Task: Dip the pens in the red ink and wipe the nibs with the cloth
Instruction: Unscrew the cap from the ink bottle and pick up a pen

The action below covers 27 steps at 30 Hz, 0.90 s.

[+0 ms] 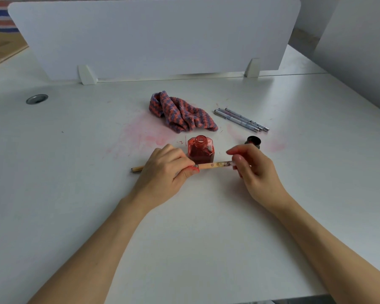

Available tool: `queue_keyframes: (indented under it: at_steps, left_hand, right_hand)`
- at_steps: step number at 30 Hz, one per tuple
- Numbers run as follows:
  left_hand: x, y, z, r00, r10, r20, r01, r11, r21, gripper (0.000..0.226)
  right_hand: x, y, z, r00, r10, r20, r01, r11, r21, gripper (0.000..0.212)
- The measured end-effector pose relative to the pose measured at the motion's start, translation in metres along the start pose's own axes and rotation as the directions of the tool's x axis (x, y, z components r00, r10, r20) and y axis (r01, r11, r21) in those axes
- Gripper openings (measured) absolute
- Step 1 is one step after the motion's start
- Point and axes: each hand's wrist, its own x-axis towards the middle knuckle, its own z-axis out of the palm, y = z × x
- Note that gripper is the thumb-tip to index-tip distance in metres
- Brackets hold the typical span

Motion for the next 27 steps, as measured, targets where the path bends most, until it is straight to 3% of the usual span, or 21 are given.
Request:
queue_keyframes:
  at_steps: [4,8,12,18,22,24,27]
  left_hand:
    - [-0.001,-0.002,-0.002,1.000,-0.009,-0.004,0.009,1.000,0.011,0.047]
    - [0.000,0.002,0.000,1.000,0.002,-0.003,-0.002,1.000,0.019,0.045]
    - [0.000,0.001,0.000,1.000,-0.005,-0.007,0.006,0.999,0.032,0.045]
    - [0.000,0.001,0.000,1.000,-0.004,0.007,0.004,1.000,0.029,0.043]
    - [0.001,0.001,-0.001,1.000,-0.012,0.012,0.012,1.000,0.024,0.044]
    - [0.001,0.000,-0.001,1.000,-0.016,0.014,0.016,1.000,0.021,0.045]
    - [0.001,0.001,-0.002,1.000,-0.018,0.023,0.017,1.000,0.026,0.043]
  right_hand:
    - [0.000,0.000,-0.001,0.997,0.050,0.060,-0.050,0.999,-0.001,0.021]
    - [0.003,0.001,0.002,0.988,0.157,-0.011,-0.157,0.987,-0.018,0.036]
    - [0.002,0.005,-0.001,0.996,0.069,0.049,-0.068,0.998,-0.014,0.016]
    - [0.004,0.001,0.003,0.986,0.167,0.019,-0.167,0.986,-0.018,0.029]
    - [0.005,0.000,-0.001,0.986,0.154,0.060,-0.158,0.985,0.072,0.016]
    - [0.004,-0.001,-0.004,0.982,0.171,0.079,-0.179,0.978,0.112,0.022]
    - [0.006,-0.005,-0.001,0.977,0.207,0.049,-0.209,0.976,0.058,0.019]
